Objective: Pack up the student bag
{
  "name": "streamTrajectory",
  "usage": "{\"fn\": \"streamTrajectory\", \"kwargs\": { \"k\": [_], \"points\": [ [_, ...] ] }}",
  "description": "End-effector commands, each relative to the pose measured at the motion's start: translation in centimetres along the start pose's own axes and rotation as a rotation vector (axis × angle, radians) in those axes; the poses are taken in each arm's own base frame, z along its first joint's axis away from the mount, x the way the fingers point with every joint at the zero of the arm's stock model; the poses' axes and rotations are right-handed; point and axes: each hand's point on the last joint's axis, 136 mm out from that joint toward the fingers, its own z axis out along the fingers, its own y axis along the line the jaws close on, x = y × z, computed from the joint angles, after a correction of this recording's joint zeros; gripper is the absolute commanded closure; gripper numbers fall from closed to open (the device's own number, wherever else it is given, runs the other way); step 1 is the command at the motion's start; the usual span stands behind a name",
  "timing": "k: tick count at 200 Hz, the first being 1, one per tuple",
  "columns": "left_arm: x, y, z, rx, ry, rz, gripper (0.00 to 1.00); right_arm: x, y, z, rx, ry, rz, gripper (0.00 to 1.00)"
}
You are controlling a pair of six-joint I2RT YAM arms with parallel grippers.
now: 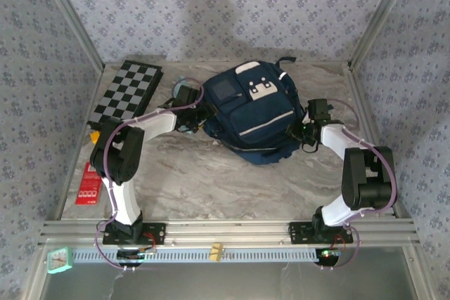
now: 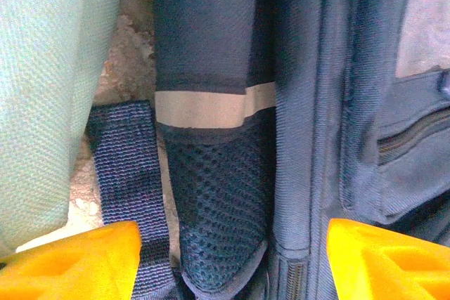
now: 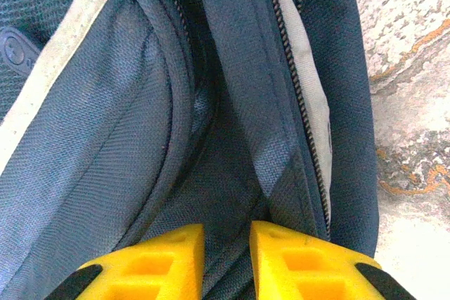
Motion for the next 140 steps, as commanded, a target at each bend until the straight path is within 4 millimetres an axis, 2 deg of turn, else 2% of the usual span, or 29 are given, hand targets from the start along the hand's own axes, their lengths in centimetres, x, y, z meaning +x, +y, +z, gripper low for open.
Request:
{"fn": "streamTrajectory", "kwargs": {
  "k": [1,25,45,72,101,140],
  "points": [
    [0.2,0.7,0.6,-0.048,-0.027,-0.050,0.32,-0.1,-0.3,0.2,0.008,0.016,-0.007,0.74],
    [0.6,1.9,-0.3,-0.153,-0.083,-0.064,0.32,0.1,0.0,0.1,-0.006,0.024,-0.003,0.74],
    [1.8,1.5,0.9,-0.114,-0.044,-0.108,0.33,0.0,0.2,-0.2,-0.011,0.020,-0.001,0.74],
    [1.5,2.3,1.9,-0.159,-0.061,-0.141,0.36,-0.4,0.4,-0.5,-0.016,0.002,-0.005,0.73],
    [0.9,1.3,2.2,-0.131,-0.085,-0.152,0.53,-0.7,0.5,-0.2,-0.020,0.007,-0.005,0.74],
    [0.8,-0.3,2.1,-0.092,-0.094,-0.148,0.88,-2.6,0.8,0.4,-0.009,-0.015,-0.010,0.73]
  ]
}}
